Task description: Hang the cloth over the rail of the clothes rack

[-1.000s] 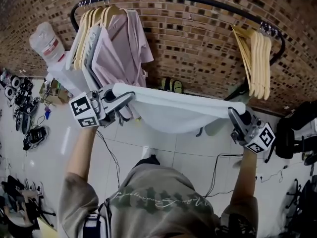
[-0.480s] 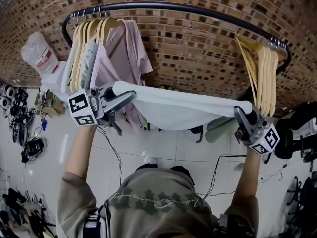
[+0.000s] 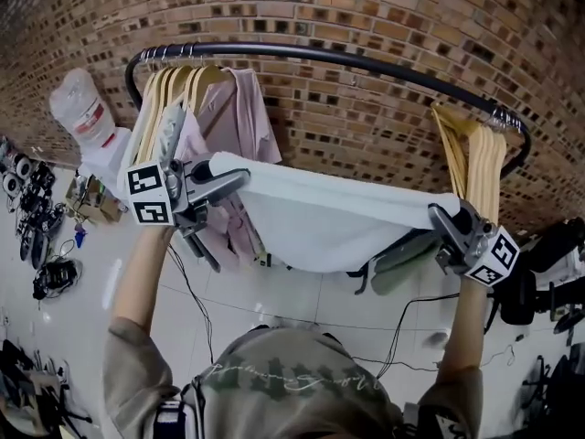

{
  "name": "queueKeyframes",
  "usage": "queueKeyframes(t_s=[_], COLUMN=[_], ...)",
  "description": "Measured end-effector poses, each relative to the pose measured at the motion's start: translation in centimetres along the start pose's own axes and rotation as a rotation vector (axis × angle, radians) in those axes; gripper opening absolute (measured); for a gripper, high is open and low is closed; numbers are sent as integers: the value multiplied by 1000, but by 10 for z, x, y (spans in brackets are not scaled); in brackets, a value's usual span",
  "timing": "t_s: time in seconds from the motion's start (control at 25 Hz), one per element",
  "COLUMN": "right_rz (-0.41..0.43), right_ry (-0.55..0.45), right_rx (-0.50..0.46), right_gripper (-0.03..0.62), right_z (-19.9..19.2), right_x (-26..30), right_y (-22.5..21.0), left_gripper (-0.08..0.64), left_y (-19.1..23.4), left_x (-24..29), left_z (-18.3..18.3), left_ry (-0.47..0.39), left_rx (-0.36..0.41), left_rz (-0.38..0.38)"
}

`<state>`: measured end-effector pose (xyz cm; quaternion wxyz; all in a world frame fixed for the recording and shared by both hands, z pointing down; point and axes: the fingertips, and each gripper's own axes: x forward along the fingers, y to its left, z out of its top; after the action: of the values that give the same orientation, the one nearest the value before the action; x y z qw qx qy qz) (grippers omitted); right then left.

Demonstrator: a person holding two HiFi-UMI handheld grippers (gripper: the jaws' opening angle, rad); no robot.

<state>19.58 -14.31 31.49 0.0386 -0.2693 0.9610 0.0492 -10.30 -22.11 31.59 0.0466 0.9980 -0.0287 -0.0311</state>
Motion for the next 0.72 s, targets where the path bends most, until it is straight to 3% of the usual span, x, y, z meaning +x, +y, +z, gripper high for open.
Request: queueKeyframes(t_s=[0.32,0.52,0.72], right_rz=[98,113,111], right_ry=[-23,-27,-43], right_rx=[-59,-101,-83], right_gripper=[21,21,21], right_z=[62,94,121], right_x=[15,20,27], right_y=[-34,-60,-82], left_gripper=[18,18,18], left_y=[17,25,35], left_x=[13,24,29], left_z=[62,99,126], left_ry=[0,-59,-48], left_rx=[132,153,163], left_rz=[25,-10,-2])
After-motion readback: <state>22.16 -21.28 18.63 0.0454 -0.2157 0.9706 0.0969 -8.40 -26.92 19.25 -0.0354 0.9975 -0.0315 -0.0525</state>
